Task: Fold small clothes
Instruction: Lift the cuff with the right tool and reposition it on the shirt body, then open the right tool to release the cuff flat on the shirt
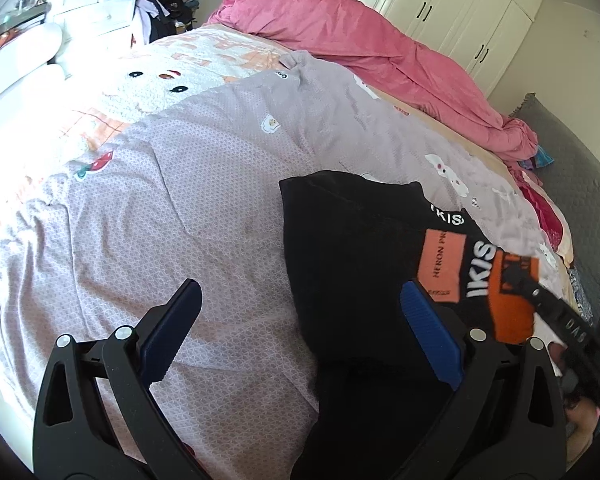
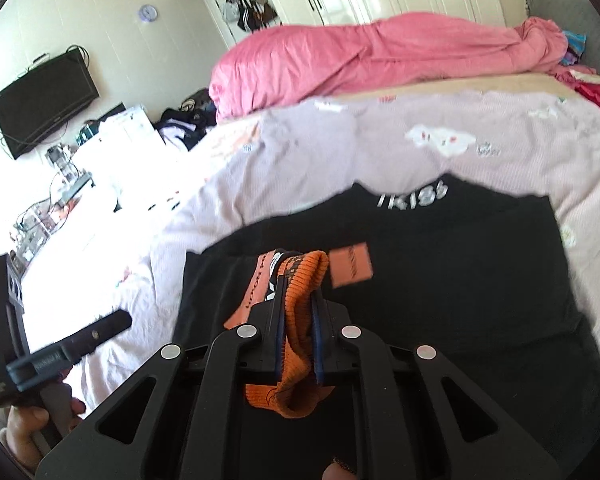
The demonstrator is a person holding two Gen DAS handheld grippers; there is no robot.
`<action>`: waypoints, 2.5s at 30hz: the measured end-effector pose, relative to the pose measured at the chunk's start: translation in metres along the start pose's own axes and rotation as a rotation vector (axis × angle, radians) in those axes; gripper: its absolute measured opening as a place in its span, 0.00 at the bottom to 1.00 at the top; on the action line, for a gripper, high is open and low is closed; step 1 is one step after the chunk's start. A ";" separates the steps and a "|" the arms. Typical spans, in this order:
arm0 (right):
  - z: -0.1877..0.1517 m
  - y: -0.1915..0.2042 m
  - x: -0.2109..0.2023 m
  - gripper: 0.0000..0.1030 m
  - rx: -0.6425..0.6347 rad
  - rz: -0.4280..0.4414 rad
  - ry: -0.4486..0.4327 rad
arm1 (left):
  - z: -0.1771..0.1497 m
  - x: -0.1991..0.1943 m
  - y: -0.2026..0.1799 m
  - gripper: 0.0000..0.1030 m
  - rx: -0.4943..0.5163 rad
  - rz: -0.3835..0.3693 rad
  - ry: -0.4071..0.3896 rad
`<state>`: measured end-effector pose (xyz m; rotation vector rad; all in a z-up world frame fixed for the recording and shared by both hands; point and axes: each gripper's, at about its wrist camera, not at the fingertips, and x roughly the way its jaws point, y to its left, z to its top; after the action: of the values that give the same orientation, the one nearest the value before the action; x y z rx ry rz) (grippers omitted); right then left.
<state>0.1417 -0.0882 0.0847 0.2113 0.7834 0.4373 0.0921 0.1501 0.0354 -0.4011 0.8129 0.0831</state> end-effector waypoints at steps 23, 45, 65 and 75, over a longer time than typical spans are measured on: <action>0.032 -0.107 -0.034 0.05 0.078 -0.207 -0.140 | 0.000 0.015 -0.036 0.91 0.068 -0.014 0.023; 0.012 -0.140 -0.028 0.22 0.128 -0.245 -0.086 | 0.016 0.087 -0.129 0.91 0.265 -0.066 0.084; -0.011 -0.114 0.019 0.39 0.028 -0.182 0.110 | -0.012 0.142 -0.128 0.70 0.366 -0.023 0.253; -0.028 -0.123 0.056 0.50 -0.038 -0.289 0.263 | -0.013 0.138 -0.120 0.70 0.359 -0.042 0.250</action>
<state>0.1941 -0.1713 -0.0121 0.0027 1.0455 0.2070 0.2052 0.0235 -0.0339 -0.0884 1.0435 -0.1541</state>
